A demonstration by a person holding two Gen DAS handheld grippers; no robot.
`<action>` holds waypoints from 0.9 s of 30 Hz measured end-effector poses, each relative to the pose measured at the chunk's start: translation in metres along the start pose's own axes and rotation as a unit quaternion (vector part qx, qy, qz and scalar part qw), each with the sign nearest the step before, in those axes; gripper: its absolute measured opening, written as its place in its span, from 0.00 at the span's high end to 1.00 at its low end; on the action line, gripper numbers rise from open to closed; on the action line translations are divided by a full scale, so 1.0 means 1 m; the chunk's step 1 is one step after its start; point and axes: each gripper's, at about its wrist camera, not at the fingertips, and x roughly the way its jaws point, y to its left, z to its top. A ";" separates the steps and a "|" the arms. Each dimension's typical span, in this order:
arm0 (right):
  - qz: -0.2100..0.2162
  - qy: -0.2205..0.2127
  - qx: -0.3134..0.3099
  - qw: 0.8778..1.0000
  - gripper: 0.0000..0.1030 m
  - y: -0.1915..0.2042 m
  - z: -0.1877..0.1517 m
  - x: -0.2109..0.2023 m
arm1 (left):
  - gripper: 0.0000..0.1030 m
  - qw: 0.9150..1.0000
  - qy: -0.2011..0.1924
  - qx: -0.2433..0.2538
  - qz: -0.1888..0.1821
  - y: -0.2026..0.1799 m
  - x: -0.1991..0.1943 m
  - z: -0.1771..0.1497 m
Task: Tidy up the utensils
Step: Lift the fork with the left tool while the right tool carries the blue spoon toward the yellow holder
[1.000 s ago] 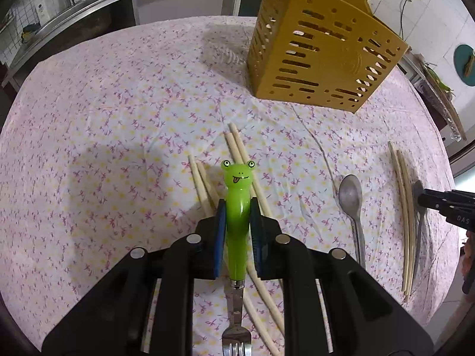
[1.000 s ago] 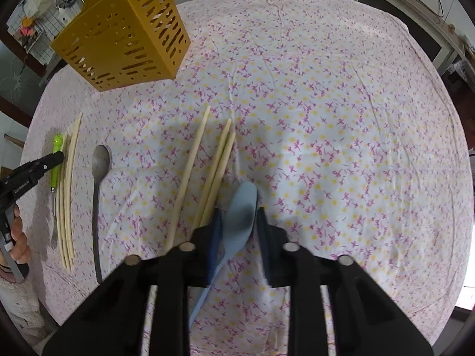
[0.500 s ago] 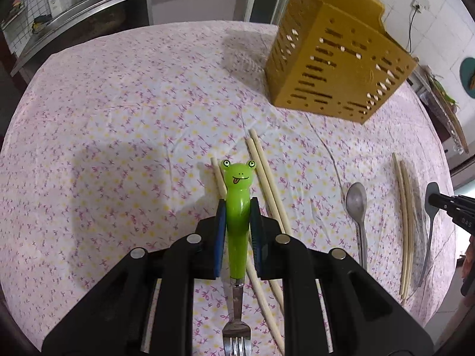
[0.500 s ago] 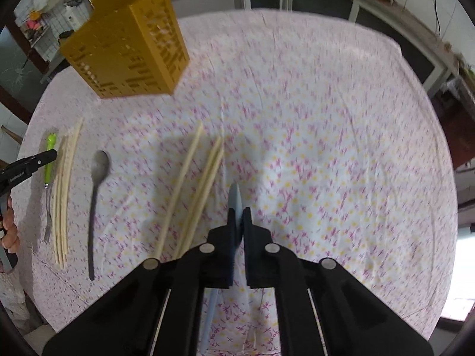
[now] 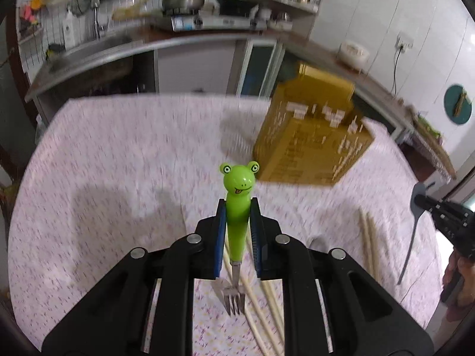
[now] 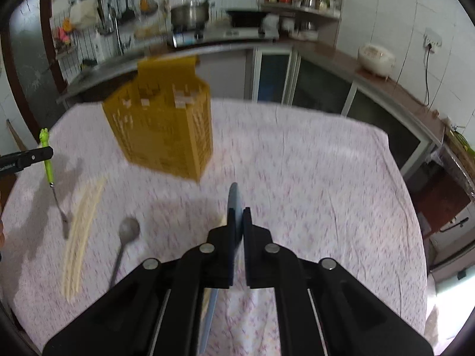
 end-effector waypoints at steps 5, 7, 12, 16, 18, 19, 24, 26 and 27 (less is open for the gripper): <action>-0.012 -0.073 0.005 0.997 0.95 0.004 0.027 -0.016 | 0.86 0.998 -0.048 -0.011 -0.025 -0.007 -0.023 0.033; -0.010 -0.098 0.007 0.995 0.95 0.004 0.039 -0.021 | 0.86 0.997 -0.068 -0.006 -0.020 -0.015 -0.030 0.050; -0.018 -0.156 0.012 0.988 0.95 0.011 0.082 -0.027 | 0.86 0.995 -0.101 0.012 -0.012 -0.041 -0.037 0.087; -0.021 -0.188 0.012 0.982 0.95 0.019 0.111 -0.024 | 0.86 0.991 -0.127 0.036 -0.004 -0.070 -0.038 0.119; -0.022 -0.207 0.015 0.978 0.95 0.022 0.125 -0.021 | 0.86 0.990 -0.134 0.042 -0.003 -0.081 -0.037 0.132; -0.025 -0.217 0.015 0.976 0.95 0.024 0.132 -0.021 | 0.86 0.989 -0.139 0.046 -0.001 -0.087 -0.035 0.138; -0.036 -0.262 0.012 0.964 0.95 0.030 0.160 -0.019 | 0.86 0.985 -0.160 0.067 -0.002 -0.114 -0.025 0.162; -0.033 -0.274 0.020 0.961 0.95 0.030 0.168 -0.017 | 0.86 0.984 -0.163 0.077 0.000 -0.122 -0.018 0.169; -0.032 -0.277 0.022 0.960 0.95 0.031 0.171 -0.014 | 0.86 0.983 -0.165 0.080 0.001 -0.124 -0.014 0.170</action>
